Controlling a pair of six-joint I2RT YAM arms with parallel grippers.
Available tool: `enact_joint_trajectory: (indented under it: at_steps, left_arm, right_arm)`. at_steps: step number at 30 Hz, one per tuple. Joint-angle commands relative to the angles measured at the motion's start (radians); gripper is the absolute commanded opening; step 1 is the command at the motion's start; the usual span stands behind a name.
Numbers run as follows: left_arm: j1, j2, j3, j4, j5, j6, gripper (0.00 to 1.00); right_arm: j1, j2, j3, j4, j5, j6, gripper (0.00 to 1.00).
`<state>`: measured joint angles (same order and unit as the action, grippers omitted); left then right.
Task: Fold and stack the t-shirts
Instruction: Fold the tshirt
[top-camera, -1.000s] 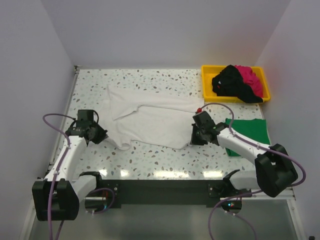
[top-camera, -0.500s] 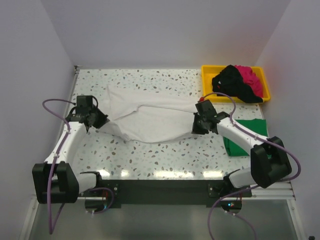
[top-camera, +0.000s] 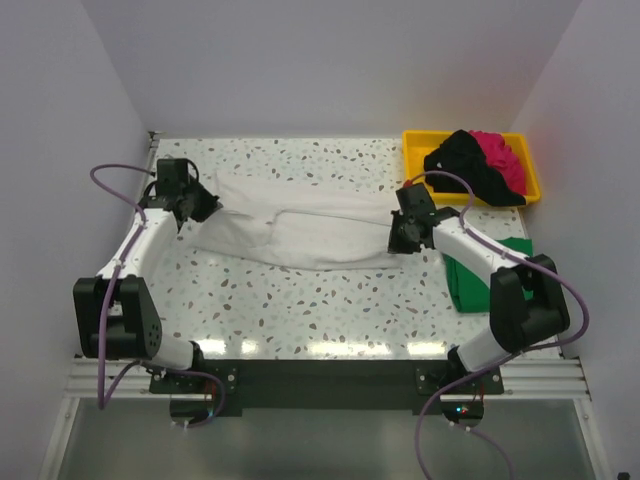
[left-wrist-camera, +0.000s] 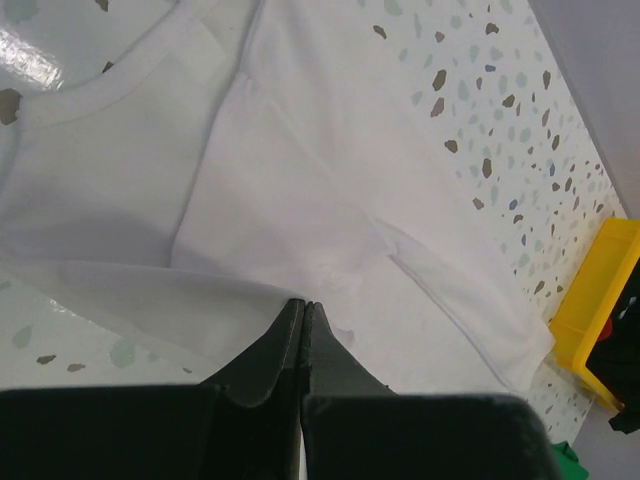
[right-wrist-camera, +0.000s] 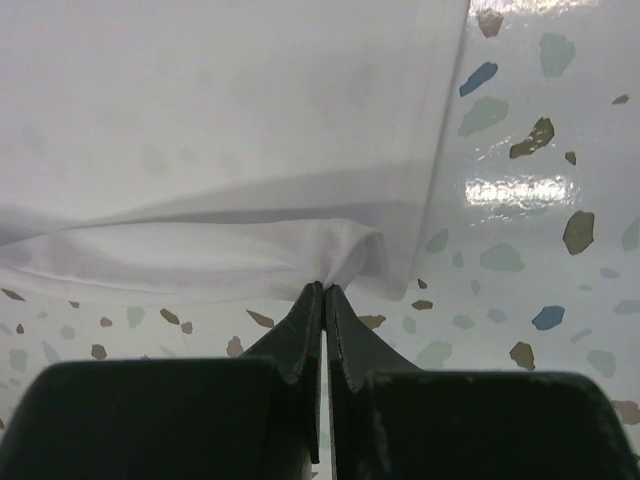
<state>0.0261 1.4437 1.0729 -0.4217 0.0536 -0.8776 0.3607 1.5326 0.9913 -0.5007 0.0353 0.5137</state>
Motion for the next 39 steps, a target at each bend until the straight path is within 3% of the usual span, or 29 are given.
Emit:
enact_joint_trajectory:
  at_steps: [1, 25, 28, 29, 30, 31, 32, 34, 35, 37, 39]
  left_arm:
    - [-0.005, 0.033, 0.084, 0.095, -0.014, 0.020, 0.00]
    - [-0.006, 0.452, 0.449, 0.141, 0.011, 0.131, 0.00]
    - [-0.006, 0.512, 0.475, 0.155, -0.006, 0.121, 0.00]
    - [-0.006, 0.529, 0.493, 0.162, -0.003, 0.124, 0.03]
    - [-0.006, 0.564, 0.507, 0.169, 0.000, 0.126, 0.12]
    - [-0.008, 0.581, 0.524, 0.166, 0.012, 0.134, 0.29]
    - [-0.006, 0.596, 0.556, 0.164, 0.015, 0.135, 0.39]
    - [-0.011, 0.627, 0.579, 0.162, 0.018, 0.144, 0.64]
    - [-0.011, 0.633, 0.597, 0.159, 0.022, 0.149, 0.85]
    - [-0.015, 0.644, 0.622, 0.140, 0.028, 0.167, 1.00]
    - [-0.018, 0.629, 0.622, 0.124, 0.014, 0.183, 1.00]
  right_arm:
    - [-0.019, 0.029, 0.070, -0.001, 0.009, -0.037, 0.00]
    - [-0.083, 0.213, 0.219, 0.013, 0.081, -0.015, 0.00]
    - [-0.085, 0.248, 0.234, 0.025, 0.089, -0.007, 0.06]
    - [-0.085, 0.253, 0.239, 0.031, 0.094, 0.002, 0.08]
    - [-0.083, 0.256, 0.241, 0.040, 0.113, 0.009, 0.15]
    - [-0.086, 0.262, 0.244, 0.053, 0.129, 0.017, 0.18]
    - [-0.086, 0.267, 0.247, 0.054, 0.139, 0.023, 0.19]
    - [-0.085, 0.271, 0.273, 0.048, 0.167, 0.031, 0.35]
    - [-0.086, 0.270, 0.289, 0.048, 0.173, 0.034, 0.41]
    - [-0.086, 0.261, 0.300, 0.039, 0.193, 0.031, 0.57]
    - [-0.086, 0.235, 0.303, 0.033, 0.212, 0.025, 0.75]
